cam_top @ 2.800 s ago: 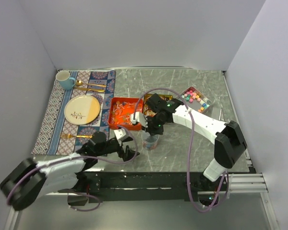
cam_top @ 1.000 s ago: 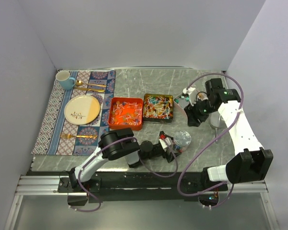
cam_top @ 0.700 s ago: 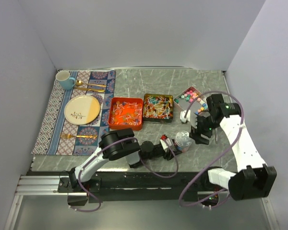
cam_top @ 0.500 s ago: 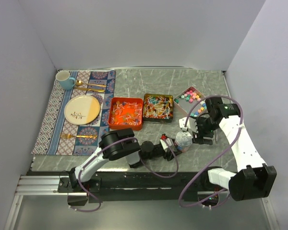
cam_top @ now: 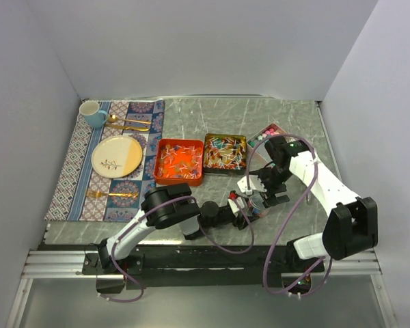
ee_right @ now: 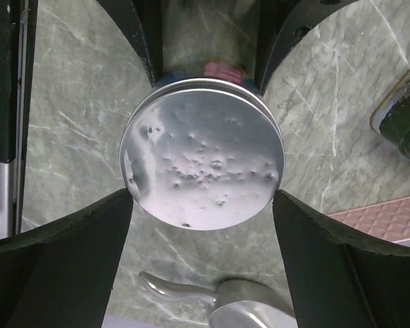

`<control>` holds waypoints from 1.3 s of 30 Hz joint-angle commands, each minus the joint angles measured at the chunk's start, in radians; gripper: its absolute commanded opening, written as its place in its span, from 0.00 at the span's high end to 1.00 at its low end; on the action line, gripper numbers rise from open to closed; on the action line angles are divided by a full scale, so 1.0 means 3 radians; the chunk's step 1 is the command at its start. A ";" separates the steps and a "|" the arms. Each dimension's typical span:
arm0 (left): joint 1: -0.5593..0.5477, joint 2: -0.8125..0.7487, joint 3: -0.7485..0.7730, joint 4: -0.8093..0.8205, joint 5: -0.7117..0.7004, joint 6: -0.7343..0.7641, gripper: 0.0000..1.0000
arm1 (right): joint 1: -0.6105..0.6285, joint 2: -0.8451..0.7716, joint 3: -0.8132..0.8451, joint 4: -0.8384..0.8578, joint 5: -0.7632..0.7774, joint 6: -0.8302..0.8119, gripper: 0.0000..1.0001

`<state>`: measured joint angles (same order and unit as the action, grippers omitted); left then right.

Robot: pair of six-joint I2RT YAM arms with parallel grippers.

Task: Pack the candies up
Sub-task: Screw the bottle lid onto the packing bottle.

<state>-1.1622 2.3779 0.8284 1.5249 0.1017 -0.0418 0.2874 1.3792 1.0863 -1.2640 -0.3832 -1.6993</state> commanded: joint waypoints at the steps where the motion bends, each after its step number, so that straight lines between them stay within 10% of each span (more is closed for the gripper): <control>1: -0.0012 0.0628 -0.0240 0.0889 -0.0206 0.0165 0.72 | 0.0080 0.0020 0.0081 0.0072 -0.0067 -0.0266 0.10; 12: -0.0012 0.0618 -0.0246 0.0864 -0.0206 0.0175 0.73 | 0.0228 0.0071 -0.0103 0.0297 0.0019 -0.0400 0.00; 17: -0.0012 0.0613 -0.0251 0.0843 -0.0247 0.0180 0.73 | 0.0233 0.0224 0.0014 0.0159 0.0106 -0.0186 0.12; 25: -0.0007 0.0597 -0.0266 0.0833 -0.0329 0.0206 0.77 | 0.0254 0.0189 -0.0102 0.0194 -0.0359 0.1443 0.28; 36: -0.0002 0.0592 -0.0281 0.0782 -0.0421 0.0195 0.79 | 0.0345 0.0025 -0.0553 0.0481 -0.0339 0.3030 0.22; 39: -0.0007 0.0592 -0.0281 0.0761 -0.0421 0.0206 0.79 | 0.0428 -0.0113 -0.0629 0.0680 -0.0124 0.3230 0.05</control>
<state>-1.1667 2.3791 0.8295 1.5257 0.0780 -0.0437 0.3611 1.3323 0.9920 -1.0645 -0.3260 -0.9722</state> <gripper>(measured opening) 0.712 0.932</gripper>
